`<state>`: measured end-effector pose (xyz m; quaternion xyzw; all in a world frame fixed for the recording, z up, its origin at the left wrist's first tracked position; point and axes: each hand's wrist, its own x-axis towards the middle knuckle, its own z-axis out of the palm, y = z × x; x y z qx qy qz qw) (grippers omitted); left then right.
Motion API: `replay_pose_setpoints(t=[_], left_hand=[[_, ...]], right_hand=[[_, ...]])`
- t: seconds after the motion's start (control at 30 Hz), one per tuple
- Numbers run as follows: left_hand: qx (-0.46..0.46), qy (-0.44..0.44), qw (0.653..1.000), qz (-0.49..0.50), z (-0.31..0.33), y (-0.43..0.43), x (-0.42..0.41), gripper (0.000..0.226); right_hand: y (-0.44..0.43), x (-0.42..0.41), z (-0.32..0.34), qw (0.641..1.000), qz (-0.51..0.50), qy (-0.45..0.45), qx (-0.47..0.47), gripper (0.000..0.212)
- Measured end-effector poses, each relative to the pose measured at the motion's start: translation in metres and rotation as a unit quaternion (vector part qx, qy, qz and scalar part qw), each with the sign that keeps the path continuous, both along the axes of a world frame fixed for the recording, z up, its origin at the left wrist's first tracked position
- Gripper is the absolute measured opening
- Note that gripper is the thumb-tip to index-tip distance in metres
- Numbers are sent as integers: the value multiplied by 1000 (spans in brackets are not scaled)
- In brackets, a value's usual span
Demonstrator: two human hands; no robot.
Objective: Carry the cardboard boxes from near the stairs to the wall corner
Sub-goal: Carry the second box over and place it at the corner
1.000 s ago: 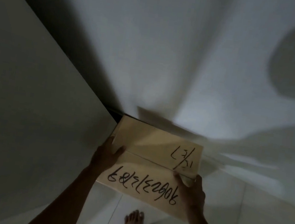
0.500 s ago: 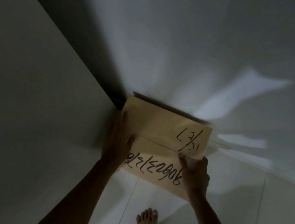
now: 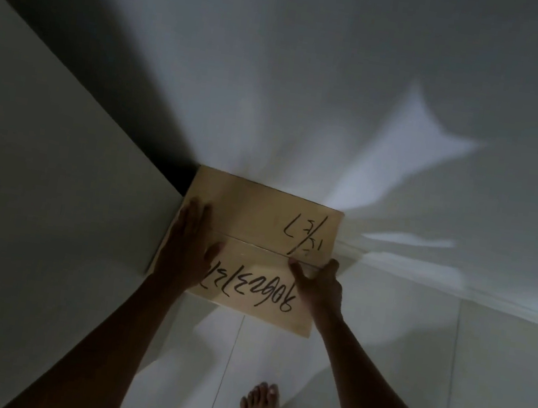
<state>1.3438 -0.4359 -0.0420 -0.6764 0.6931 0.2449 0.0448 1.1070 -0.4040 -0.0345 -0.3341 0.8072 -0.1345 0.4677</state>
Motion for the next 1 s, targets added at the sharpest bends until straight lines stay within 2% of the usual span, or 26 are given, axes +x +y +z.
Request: replay_pose_setpoints(t=[0.17, 0.27, 0.37, 0.53, 0.67, 0.77, 1.0], left_hand=[[25, -47, 999, -2, 15, -8, -10, 84], [24, -25, 999, -21, 55, -5, -38, 79], [17, 7, 998, -66, 122, 16, -80, 75], [19, 42, 983, -175, 268, 78, -174, 73], [15, 72, 955, -289, 365, 116, -279, 71], [3, 67, 922, -382, 419, 140, -360, 70], [-5, 65, 836, -546, 495, 206, -534, 71]], right_hand=[[-6, -16, 6, 1000, 29, 0, -7, 63], [9, -39, 34, 999, 38, 29, -22, 68], [42, -80, 101, 996, 36, 81, -12, 72], [134, -177, 260, 982, 1, 189, -26, 74], [223, -259, 364, 963, -76, 255, -39, 72], [297, -313, 419, 944, -149, 294, -33, 67], [444, -426, 474, 891, -303, 336, 32, 71]])
